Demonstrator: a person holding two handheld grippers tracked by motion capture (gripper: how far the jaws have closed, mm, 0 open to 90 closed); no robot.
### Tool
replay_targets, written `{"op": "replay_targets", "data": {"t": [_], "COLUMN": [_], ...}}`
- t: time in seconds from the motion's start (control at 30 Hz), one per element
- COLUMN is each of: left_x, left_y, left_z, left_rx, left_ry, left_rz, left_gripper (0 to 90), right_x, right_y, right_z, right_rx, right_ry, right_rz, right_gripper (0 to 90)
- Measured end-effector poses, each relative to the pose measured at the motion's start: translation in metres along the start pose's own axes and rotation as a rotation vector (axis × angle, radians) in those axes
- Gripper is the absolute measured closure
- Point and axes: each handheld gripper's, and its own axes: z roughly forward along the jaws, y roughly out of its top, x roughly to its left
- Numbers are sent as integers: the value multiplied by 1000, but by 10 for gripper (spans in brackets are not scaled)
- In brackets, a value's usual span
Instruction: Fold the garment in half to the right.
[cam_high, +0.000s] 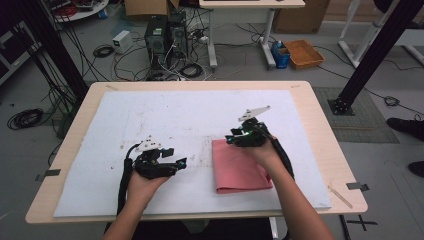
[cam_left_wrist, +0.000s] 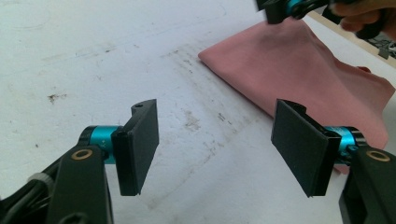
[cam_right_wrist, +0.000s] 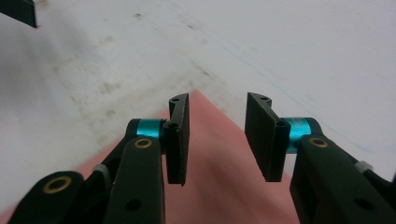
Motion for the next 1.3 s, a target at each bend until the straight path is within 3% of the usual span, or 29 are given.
{"op": "replay_targets", "data": {"t": [0.1, 0.2, 0.27, 0.37, 0.47, 0.6, 0.67, 0.77, 0.87, 0.93, 1.03, 1.1, 1.3], "left_x": [1, -1, -1, 0, 1, 2, 2, 3, 2, 0, -1, -1, 3], "left_y": [0, 0, 0, 0, -1, -1, 0, 0, 1, 1, 2, 2, 1], "left_z": [1, 0, 0, -1, 0, -2, -3, -3, -4, -3, -3, -3, -5], "left_rx": [-3, -2, -6, -7, -7, -9, -14, -21, -27, -30, -30, -28, -28], "left_ry": [1, -2, -2, 3, 3, 0, 0, -4, -5, -6, -8, -12, -2], "left_rz": [-6, -3, -4, -11, -14, -12, -13, -12, -12, -11, -4, 1, -9], "left_gripper": [322, 323, 323, 322, 323, 323, 322, 323, 322, 322, 322, 323, 322], "right_x": [-13, -23, -31, -40, -42, -27, -14, 8, 23, 29, 31, 29, 28], "right_y": [-19, -37, -48, -60, -64, -62, -66, -79, -96, -104, -111, -114, -113], "right_z": [-13, -13, -13, -17, -28, -49, -58, -69, -74, -74, -69, -68, -85], "right_rx": [10, 57, 65, 61, 21, -58, -65, -32, 9, 43, 75, 66, 28], "right_ry": [-44, -83, -97, -124, -120, -70, -43, -15, 9, 31, 50, 67, 42], "right_rz": [34, 46, 78, 120, 134, 115, 73, 29, 25, 39, 45, 65, 62], "right_gripper": [632, 644, 647, 647, 627, 539, 535, 535, 540, 589, 755, 835, 862]}}
